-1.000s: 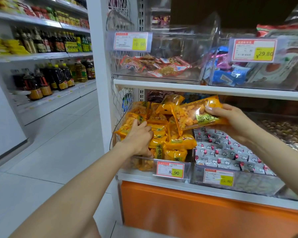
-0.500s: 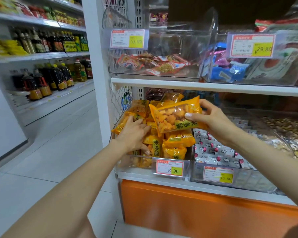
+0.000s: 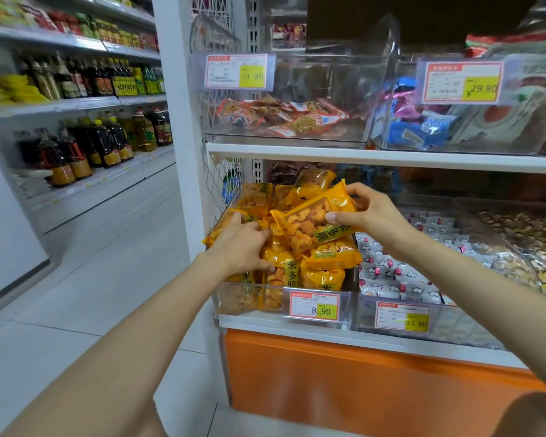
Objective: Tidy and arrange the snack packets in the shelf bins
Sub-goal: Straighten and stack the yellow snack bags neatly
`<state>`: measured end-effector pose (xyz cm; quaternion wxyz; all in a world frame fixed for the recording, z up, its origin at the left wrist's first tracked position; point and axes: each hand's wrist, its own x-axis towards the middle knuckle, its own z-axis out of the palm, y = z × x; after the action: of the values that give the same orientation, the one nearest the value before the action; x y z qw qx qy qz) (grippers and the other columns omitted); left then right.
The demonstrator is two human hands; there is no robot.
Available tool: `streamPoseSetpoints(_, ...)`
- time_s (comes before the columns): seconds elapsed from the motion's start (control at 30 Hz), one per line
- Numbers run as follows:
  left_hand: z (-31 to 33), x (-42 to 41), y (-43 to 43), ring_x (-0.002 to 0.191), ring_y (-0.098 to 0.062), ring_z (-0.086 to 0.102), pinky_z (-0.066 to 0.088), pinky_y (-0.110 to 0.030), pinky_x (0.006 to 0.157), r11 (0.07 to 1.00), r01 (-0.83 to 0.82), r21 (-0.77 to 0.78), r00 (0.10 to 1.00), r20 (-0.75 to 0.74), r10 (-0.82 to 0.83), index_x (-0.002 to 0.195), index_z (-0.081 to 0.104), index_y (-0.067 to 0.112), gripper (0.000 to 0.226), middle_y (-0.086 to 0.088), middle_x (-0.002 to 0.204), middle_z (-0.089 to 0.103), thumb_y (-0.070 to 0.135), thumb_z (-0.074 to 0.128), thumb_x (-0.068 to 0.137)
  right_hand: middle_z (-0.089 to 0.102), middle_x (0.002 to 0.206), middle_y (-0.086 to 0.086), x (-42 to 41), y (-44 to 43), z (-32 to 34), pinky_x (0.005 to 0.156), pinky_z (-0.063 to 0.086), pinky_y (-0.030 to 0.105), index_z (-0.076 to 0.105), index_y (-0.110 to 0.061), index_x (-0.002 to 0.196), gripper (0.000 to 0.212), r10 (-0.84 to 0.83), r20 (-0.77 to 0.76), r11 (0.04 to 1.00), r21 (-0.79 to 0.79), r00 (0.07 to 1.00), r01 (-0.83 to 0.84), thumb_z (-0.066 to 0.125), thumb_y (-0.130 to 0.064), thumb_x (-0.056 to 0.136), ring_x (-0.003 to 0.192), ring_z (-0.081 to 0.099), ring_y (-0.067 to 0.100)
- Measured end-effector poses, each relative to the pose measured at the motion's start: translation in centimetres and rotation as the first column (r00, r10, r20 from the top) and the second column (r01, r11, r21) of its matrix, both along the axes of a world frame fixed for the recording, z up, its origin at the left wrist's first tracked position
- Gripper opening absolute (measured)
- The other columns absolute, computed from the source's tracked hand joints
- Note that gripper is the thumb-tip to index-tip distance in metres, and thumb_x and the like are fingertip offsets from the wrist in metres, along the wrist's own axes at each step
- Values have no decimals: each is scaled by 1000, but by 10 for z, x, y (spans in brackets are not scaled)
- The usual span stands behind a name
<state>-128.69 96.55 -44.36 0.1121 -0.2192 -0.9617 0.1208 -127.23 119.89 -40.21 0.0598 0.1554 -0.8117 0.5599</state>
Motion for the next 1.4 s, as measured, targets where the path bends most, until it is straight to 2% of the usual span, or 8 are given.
streamPoseSetpoints(0.27, -12, 0, 10, 122, -22, 36, 18, -46, 104, 996, -8, -88, 998, -68, 2, 125, 53, 15, 83, -2, 129, 52, 77, 51, 70, 67, 101, 6, -3, 4, 0, 86, 53, 33, 56, -16, 111, 39, -9, 25, 1000, -20, 1000, 10, 75, -18, 76, 97, 64, 20)
streamPoseSetpoints(0.47, -8, -1, 4, 123, -20, 33, 19, -41, 103, 1000, 15, -21, 997, -75, -16, 127, 51, 11, 87, -1, 131, 47, 75, 55, 68, 67, 92, -2, 1, 5, 1, 65, 52, 14, 56, -18, 106, 34, 83, 27, 996, -38, 996, -82, 73, -11, 77, 80, 68, 5)
streamPoseSetpoints(0.67, 13, 7, -29, 138, -18, 14, 3, -34, 111, 994, 50, 101, 999, -24, -48, 143, 32, 19, 101, 3, 149, 24, 68, 68, 62, 66, 98, -3, 4, -2, 0, 78, 53, 23, 58, -23, 103, 36, 145, 0, 989, 22, 989, -145, 75, -15, 73, 91, 65, 12)
streamPoseSetpoints(0.9, 5, 11, -34, 131, -20, 29, 22, -38, 103, 995, -10, -100, 994, -107, -1, 141, 29, 24, 95, 2, 143, 32, 63, 69, 64, 57, 109, -5, 7, -31, 2, 78, 51, 24, 48, -27, 113, 52, 148, -120, 924, 370, 982, -94, 80, -24, 72, 103, 55, 14)
streamPoseSetpoints(1.0, 6, 9, -35, 131, -20, 28, 23, -37, 101, 987, -31, -160, 992, -128, 10, 143, 24, 22, 91, 1, 145, 29, 55, 69, 71, 62, 107, 8, 6, -44, 4, 82, 51, 43, 50, -24, 106, 46, 172, -175, 847, 529, 970, -55, 80, -28, 72, 98, 59, 28)
streamPoseSetpoints(1.17, 3, 10, -35, 131, -20, 30, 22, -36, 98, 991, -13, -134, 986, -168, -10, 141, 29, 22, 75, 2, 144, 32, 38, 66, 78, 62, 101, 2, 4, -59, -2, 67, 47, 30, 55, -22, 107, 43, 242, -117, 745, 659, 963, -107, 79, -31, 72, 82, 56, 16)
streamPoseSetpoints(1.3, 2, 9, -36, 132, -20, 29, 20, -35, 101, 991, -12, -137, 986, -166, -11, 141, 28, 21, 75, 2, 146, 30, 40, 66, 79, 59, 110, -2, 2, -68, -1, 81, 46, 33, 57, -22, 117, 50, 261, -99, 665, 740, 960, -104, 77, -35, 73, 95, 53, 13)
streamPoseSetpoints(1.4, 2, 9, -36, 135, -19, 25, 18, -36, 104, 993, -8, -119, 991, -131, -8, 142, 27, 21, 83, 2, 149, 27, 46, 68, 75, 50, 83, -13, 0, -72, 1, 61, 37, 24, 55, -21, 119, 51, 266, -101, 599, 796, 959, -83, 76, -36, 74, 69, 42, 2)
